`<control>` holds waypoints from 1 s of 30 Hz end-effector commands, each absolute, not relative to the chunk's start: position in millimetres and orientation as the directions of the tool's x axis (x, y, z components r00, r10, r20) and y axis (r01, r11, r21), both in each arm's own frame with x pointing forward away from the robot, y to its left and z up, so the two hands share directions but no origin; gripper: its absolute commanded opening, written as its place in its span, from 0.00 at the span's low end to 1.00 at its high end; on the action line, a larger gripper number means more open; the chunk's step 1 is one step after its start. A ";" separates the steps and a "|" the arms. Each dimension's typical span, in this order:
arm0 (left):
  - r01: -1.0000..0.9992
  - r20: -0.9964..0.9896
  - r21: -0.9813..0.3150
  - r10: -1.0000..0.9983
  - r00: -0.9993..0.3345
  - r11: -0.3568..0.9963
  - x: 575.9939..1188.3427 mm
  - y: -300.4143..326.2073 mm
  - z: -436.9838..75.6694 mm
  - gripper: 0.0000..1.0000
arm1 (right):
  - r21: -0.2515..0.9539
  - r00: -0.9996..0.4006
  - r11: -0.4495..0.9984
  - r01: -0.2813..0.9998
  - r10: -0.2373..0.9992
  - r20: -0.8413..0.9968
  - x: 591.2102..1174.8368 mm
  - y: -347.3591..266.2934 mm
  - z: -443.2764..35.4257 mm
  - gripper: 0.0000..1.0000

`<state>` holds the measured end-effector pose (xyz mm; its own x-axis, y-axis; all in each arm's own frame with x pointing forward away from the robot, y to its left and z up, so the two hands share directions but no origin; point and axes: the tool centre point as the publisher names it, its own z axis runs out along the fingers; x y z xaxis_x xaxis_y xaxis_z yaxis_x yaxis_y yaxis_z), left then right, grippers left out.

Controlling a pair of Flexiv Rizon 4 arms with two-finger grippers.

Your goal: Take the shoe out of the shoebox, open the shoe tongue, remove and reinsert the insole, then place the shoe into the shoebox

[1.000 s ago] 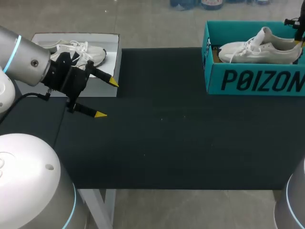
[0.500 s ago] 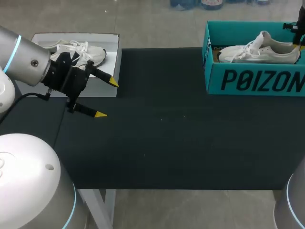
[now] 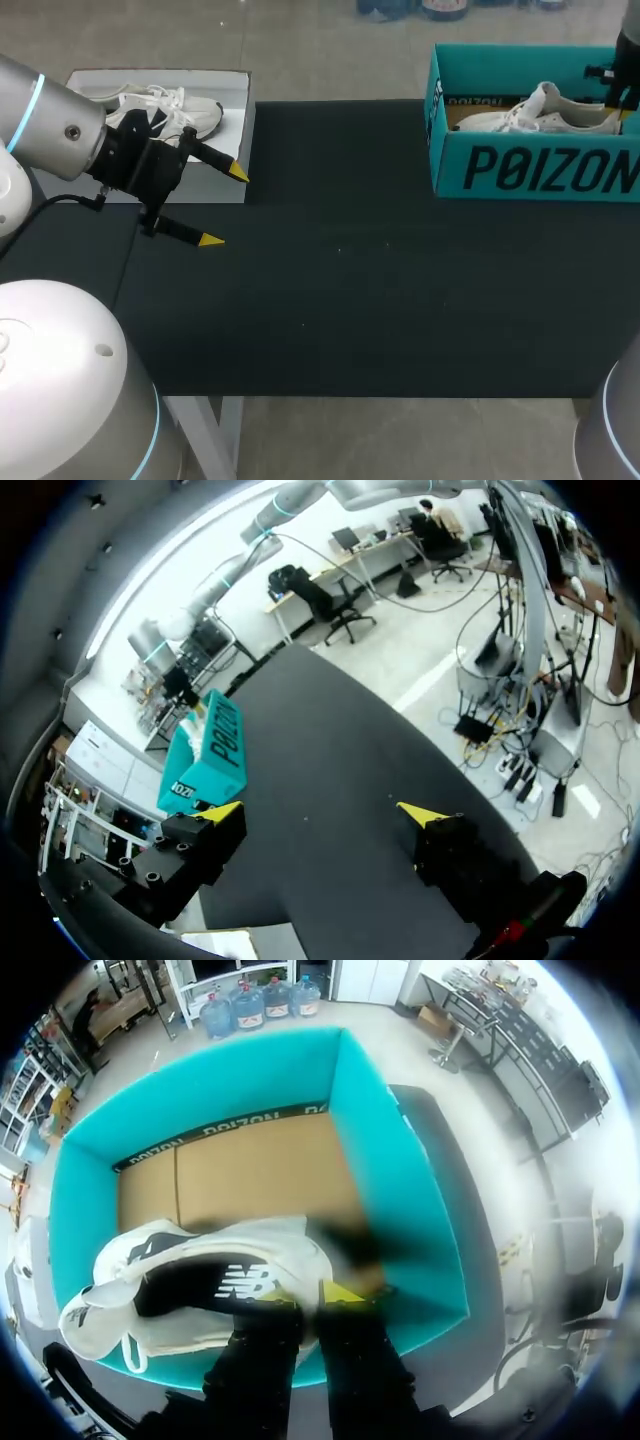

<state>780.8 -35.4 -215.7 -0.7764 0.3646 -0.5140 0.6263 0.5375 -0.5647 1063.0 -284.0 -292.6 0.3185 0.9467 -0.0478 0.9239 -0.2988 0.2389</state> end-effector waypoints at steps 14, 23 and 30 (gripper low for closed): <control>0.625 -0.512 -0.562 0.366 -0.777 0.541 779.9 -35.8 -215.4 1.00 | 0.227 0.296 -0.274 0.934 0.953 -0.067 1065.6 -287.7 -340.1 0.00; 0.625 -0.512 -0.562 0.366 -0.777 0.541 779.9 -35.8 -215.4 1.00 | 0.235 0.323 -0.303 0.924 0.945 -0.051 1061.2 -290.7 -341.9 0.73; 0.625 -0.512 -0.562 0.366 -0.777 0.541 779.9 -35.8 -215.4 1.00 | 0.253 0.330 -0.311 0.916 0.943 -0.037 1057.3 -292.6 -318.5 1.00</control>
<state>780.8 -35.4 -215.7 -0.7764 0.3646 -0.5140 0.6263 0.5375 -0.5647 1065.6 -292.4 -330.3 0.3300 0.9433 -0.0371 0.9175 -0.3112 0.2476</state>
